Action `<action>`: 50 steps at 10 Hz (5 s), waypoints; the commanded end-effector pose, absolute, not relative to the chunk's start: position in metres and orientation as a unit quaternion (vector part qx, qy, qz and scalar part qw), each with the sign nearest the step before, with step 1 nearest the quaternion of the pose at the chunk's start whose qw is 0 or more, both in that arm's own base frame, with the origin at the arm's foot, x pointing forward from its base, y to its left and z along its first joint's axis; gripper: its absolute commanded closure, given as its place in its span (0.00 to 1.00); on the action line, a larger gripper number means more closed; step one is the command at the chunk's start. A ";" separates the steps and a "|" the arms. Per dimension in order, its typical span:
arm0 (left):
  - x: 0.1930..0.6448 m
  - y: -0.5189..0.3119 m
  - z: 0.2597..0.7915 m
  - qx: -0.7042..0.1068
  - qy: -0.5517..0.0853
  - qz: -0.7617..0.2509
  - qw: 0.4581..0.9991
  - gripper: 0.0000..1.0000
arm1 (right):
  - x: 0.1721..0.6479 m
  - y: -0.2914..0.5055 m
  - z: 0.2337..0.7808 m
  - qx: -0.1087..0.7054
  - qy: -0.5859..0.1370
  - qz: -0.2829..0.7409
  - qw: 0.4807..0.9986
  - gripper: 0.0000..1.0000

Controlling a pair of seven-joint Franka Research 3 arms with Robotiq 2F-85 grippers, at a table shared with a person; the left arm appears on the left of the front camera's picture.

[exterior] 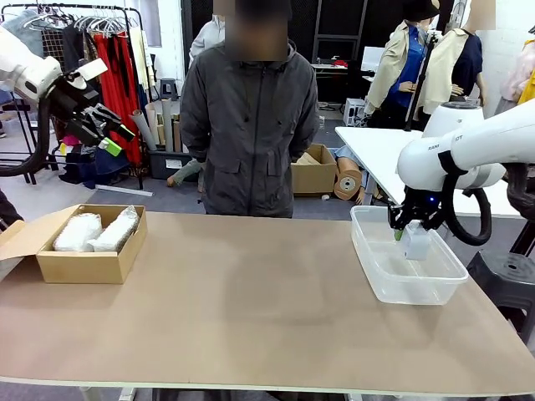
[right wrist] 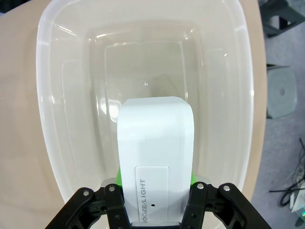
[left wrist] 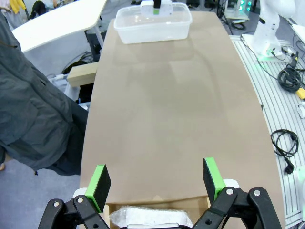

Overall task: Separate and place wrapped and unwrapped clocks.
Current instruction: If the picked Digital clock is wrapped, place it in the Package Box ; if not, place it in the Organizing box.

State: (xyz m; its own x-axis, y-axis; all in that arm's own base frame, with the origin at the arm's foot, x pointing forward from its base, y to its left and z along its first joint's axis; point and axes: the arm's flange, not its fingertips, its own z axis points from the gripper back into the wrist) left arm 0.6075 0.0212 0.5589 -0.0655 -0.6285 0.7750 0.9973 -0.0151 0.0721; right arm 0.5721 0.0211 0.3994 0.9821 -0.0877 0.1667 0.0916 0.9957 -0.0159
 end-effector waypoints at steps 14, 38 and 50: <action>0.605 0.022 0.559 -0.283 -0.323 -0.656 0.621 0.00 | 0.556 0.013 0.333 0.026 -0.056 -0.045 0.997 1.00; 0.605 0.022 0.559 -0.283 -0.323 -0.656 0.621 0.00 | 0.556 0.008 0.327 0.004 -0.049 -0.052 0.997 0.00; 0.605 0.022 0.559 -0.283 -0.323 -0.656 0.621 0.00 | 0.557 0.012 0.329 0.017 -0.042 -0.058 0.997 0.00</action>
State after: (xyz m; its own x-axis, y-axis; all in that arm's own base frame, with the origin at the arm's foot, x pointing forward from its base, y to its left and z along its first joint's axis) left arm 0.6074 0.0212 0.5589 -0.0655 -0.6285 0.7750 0.9973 -0.0152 0.0720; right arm 0.5574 0.0121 0.3291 0.9899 -0.1168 0.0807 0.1140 0.9927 0.0382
